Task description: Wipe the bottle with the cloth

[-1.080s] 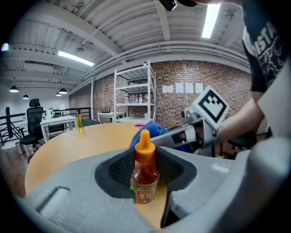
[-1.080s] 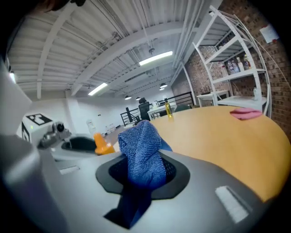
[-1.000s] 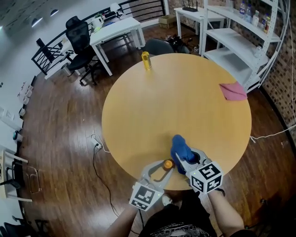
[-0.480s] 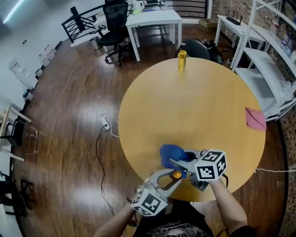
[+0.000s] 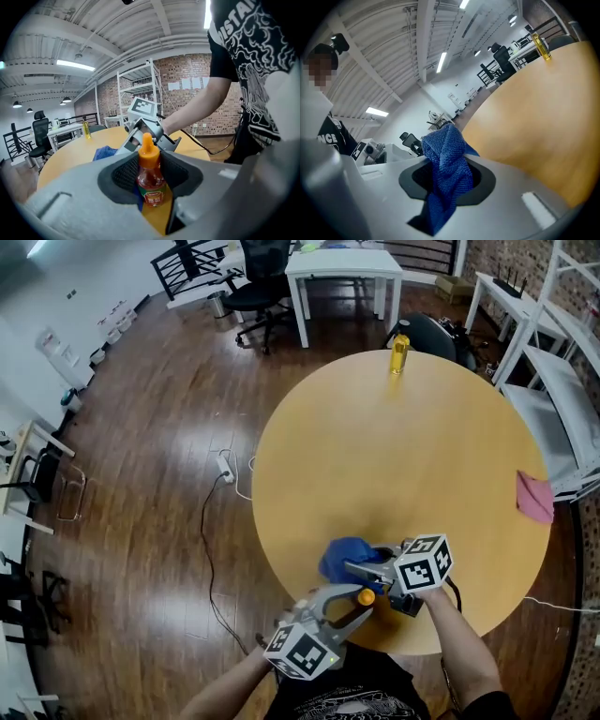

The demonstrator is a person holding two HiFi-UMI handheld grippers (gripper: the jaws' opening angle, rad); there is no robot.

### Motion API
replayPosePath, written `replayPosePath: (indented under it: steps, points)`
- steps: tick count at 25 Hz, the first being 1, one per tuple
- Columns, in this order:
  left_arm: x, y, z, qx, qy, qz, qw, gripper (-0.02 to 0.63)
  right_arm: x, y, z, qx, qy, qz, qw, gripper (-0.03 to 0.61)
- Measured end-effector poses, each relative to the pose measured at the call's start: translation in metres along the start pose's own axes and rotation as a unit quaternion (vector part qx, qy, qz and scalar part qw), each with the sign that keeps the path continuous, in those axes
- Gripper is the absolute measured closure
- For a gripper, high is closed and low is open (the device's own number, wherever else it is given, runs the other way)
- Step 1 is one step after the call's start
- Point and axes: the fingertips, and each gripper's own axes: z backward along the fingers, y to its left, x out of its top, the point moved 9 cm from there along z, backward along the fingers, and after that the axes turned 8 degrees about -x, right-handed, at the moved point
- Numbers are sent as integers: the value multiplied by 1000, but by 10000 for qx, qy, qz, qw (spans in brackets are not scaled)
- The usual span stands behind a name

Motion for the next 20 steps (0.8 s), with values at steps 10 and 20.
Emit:
replayPosePath:
  steps: [10, 20]
  points:
    - [-4, 6, 5, -53, -6, 31, 10000, 469, -13, -21, -22, -651, 115, 233, 9975, 495]
    - [-11, 12, 6, -119, -115, 167, 9997, 469, -5, 42, 48, -2450, -1819, 760, 9493, 495]
